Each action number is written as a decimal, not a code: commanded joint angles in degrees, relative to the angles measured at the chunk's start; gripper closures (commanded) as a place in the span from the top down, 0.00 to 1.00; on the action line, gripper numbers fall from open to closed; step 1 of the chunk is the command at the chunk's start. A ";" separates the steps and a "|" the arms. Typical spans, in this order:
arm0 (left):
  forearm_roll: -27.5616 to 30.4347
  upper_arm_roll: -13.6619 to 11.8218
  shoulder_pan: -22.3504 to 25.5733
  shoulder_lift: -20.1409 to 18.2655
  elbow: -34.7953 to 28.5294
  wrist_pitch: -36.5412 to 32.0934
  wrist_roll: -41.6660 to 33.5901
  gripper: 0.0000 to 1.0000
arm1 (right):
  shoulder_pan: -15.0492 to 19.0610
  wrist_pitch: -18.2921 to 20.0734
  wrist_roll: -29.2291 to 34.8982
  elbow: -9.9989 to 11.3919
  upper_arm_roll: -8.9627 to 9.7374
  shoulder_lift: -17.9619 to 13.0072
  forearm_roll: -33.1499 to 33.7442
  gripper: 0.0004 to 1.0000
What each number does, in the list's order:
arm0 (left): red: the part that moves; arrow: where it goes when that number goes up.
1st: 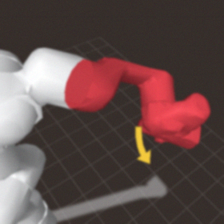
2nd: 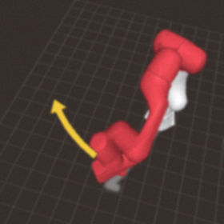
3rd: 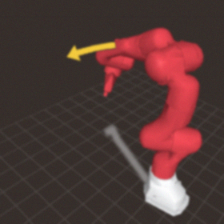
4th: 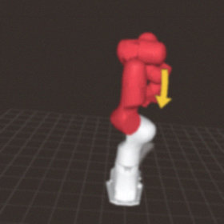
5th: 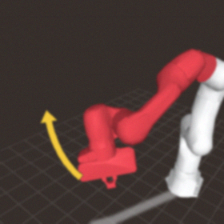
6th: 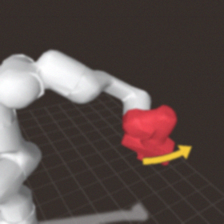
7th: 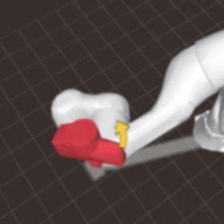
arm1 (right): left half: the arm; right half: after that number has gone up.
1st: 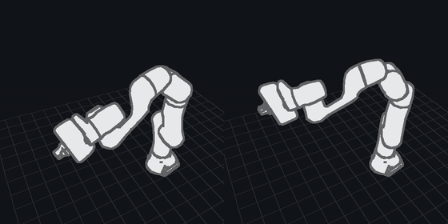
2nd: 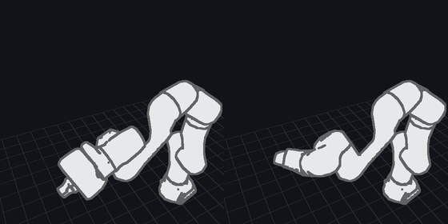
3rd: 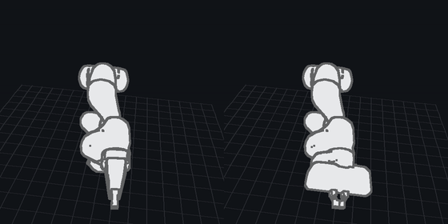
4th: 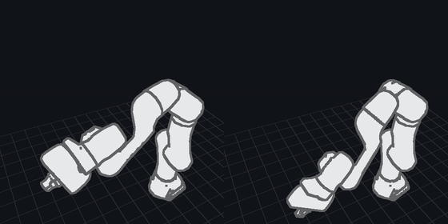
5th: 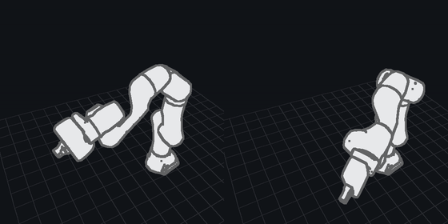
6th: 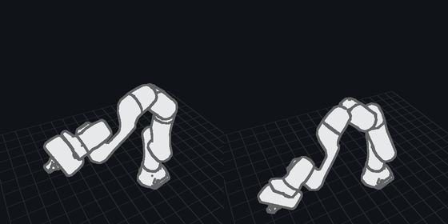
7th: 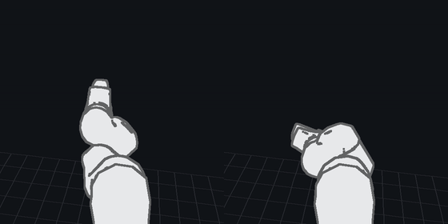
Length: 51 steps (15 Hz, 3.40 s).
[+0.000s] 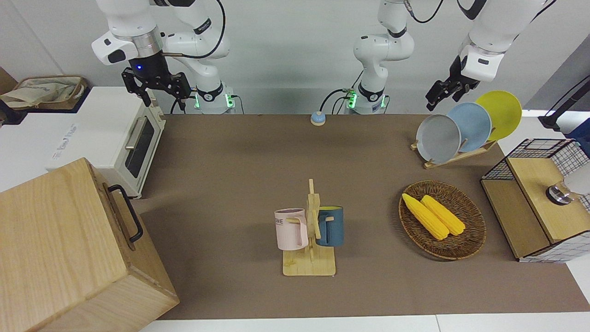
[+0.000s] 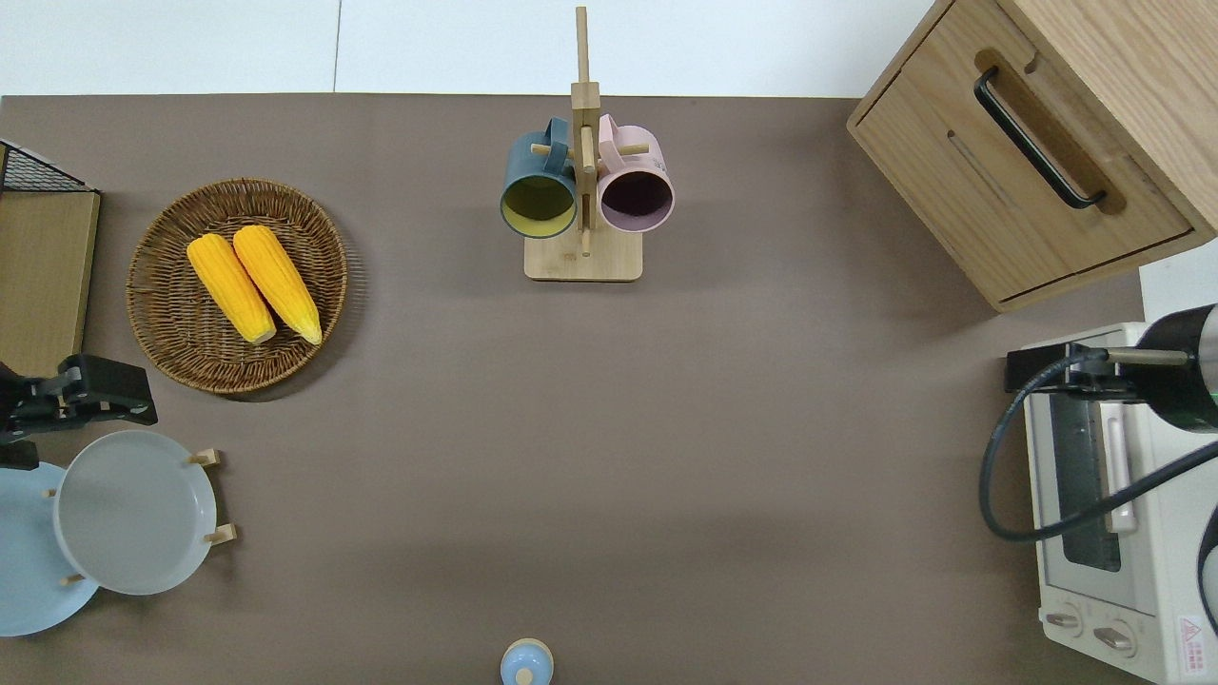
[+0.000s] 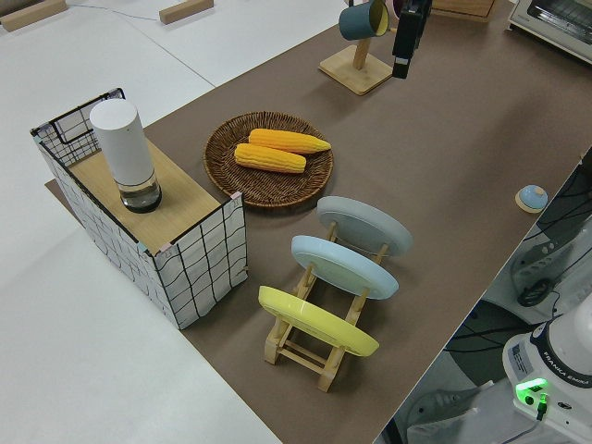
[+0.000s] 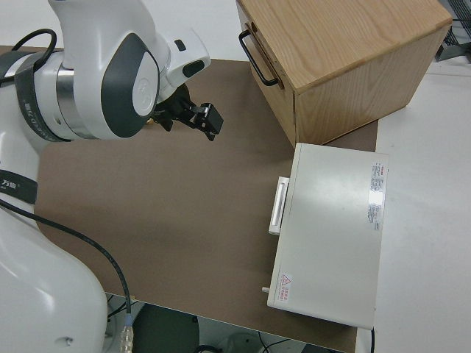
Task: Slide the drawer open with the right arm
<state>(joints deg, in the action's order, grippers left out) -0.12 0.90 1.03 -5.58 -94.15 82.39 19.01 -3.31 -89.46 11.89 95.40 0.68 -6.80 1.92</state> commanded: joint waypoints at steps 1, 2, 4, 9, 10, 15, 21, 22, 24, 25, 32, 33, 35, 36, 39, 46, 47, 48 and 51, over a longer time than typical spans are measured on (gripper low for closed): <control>0.21 -0.29 -0.24 -0.49 0.02 -0.12 -0.55 0.99 | 0.94 1.13 -1.08 -1.18 1.78 0.56 -0.17 0.99; 0.21 -0.29 -0.24 -0.49 0.02 -0.03 -0.55 0.99 | 0.94 1.13 -0.99 -1.18 1.96 0.56 0.01 0.99; 0.21 -0.29 -0.24 -0.49 0.02 -0.12 -0.55 0.99 | 0.85 1.13 -0.99 -1.18 2.48 0.65 0.10 0.99; 0.21 -0.29 -0.24 -0.49 0.02 -0.12 -0.55 0.99 | 0.41 1.21 -1.08 -1.01 3.36 1.00 1.51 0.99; 0.21 -0.29 -0.24 -0.49 0.02 -0.12 -0.55 0.99 | 0.41 1.13 -1.08 -1.01 3.89 1.26 2.03 0.99; 0.21 -0.29 -0.24 -0.49 0.02 -0.12 -0.55 0.99 | 0.32 1.04 -1.25 -1.01 5.82 2.76 4.76 0.99; 0.21 -0.29 -0.24 -0.49 0.02 -0.12 -0.55 0.99 | 0.23 0.86 -1.26 -1.01 8.20 4.34 9.77 0.99; 0.21 -0.29 -0.24 -0.49 0.02 -0.12 -0.55 0.99 | 0.23 0.86 -1.26 -1.01 8.72 4.43 9.95 0.99; 0.21 -0.29 -0.24 -0.49 0.02 -0.12 -0.55 0.99 | 0.23 0.77 -1.26 -1.01 9.34 4.95 11.43 0.99; 0.21 -0.29 -0.24 -0.49 0.02 -0.12 -0.55 0.99 | 0.23 0.86 -1.52 -0.92 10.21 5.22 13.01 0.99; 0.21 -0.29 -0.24 -0.49 0.02 -0.12 -0.55 0.99 | -1.61 1.48 -3.01 0.05 15.23 8.55 25.84 0.99; 0.21 -0.29 -0.24 -0.49 0.02 -0.12 -0.55 0.99 | -1.87 1.56 -2.93 0.14 15.93 9.17 27.94 0.99; 0.21 -0.29 -0.24 -0.49 0.02 -0.12 -0.55 0.99 | -2.84 2.18 -2.84 0.31 16.63 10.22 32.25 0.99; 0.21 -0.29 -0.24 -0.49 0.02 -0.12 -0.55 0.99 | -3.28 2.18 -2.84 0.49 16.72 10.84 34.01 0.99; 0.21 -0.29 -0.24 -0.49 0.02 -0.12 -0.55 0.99 | -6.53 2.27 -0.83 2.50 16.81 13.38 41.22 0.99; 0.21 -0.29 -0.24 -0.49 0.02 -0.12 -0.55 0.99 | -11.10 3.06 4.70 9.52 16.72 17.08 58.35 0.99; 0.21 -0.29 -0.24 -0.49 0.02 -0.12 -0.55 0.99 | -11.45 3.23 6.03 10.24 16.72 17.78 60.90 0.99; 0.21 -0.29 -0.24 -0.49 0.02 -0.12 -0.55 0.99 | -11.80 3.50 6.30 10.50 16.72 18.40 62.58 0.99; 0.21 -0.29 -0.24 -0.49 0.02 -0.12 -0.55 0.99 | -11.90 3.85 6.39 11.03 16.72 19.45 67.85 0.99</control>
<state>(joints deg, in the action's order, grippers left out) -0.12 0.90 1.03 -5.58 -94.15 82.39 19.01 -15.00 -86.51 17.15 105.44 17.36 12.09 64.44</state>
